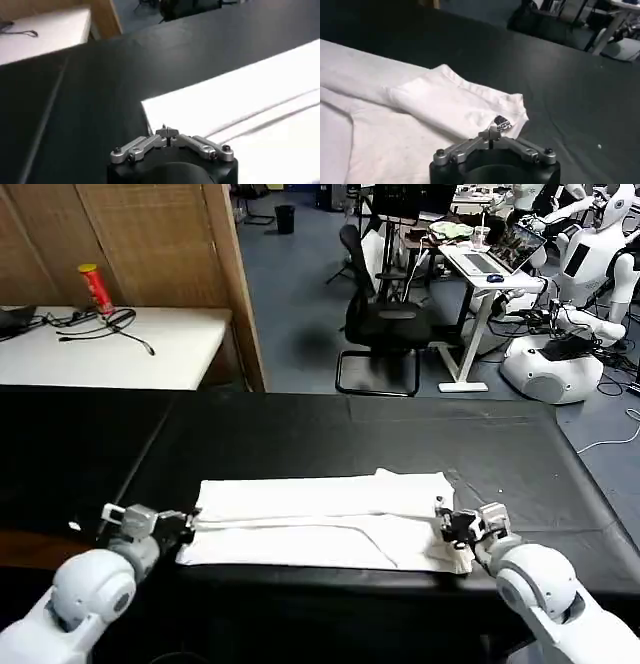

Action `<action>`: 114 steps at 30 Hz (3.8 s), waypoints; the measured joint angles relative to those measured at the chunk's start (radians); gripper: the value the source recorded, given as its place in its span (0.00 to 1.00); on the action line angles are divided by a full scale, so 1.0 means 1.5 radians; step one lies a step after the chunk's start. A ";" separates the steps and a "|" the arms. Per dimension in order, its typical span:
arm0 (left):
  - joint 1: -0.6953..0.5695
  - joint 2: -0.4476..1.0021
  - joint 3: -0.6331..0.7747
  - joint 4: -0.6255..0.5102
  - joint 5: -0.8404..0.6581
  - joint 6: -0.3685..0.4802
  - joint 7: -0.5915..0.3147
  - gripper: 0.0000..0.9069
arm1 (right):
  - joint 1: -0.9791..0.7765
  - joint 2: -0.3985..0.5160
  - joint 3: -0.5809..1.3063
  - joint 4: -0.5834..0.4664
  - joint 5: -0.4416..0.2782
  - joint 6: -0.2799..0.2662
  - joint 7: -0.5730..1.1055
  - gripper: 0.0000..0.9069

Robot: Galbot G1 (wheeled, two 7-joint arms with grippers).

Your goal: Fold and organize the clothes.

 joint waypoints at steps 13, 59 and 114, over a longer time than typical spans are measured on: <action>-0.037 -0.032 -0.053 -0.014 0.020 0.000 0.000 0.97 | 0.070 0.060 0.024 -0.031 -0.012 0.000 0.058 0.97; -0.224 -0.190 0.054 0.278 0.041 -0.081 0.037 0.97 | 0.150 0.288 0.026 -0.262 -0.161 0.136 0.036 0.97; -0.028 -0.257 -0.040 0.160 0.136 -0.175 0.058 0.00 | 0.041 0.211 0.059 -0.041 -0.121 0.135 -0.015 0.97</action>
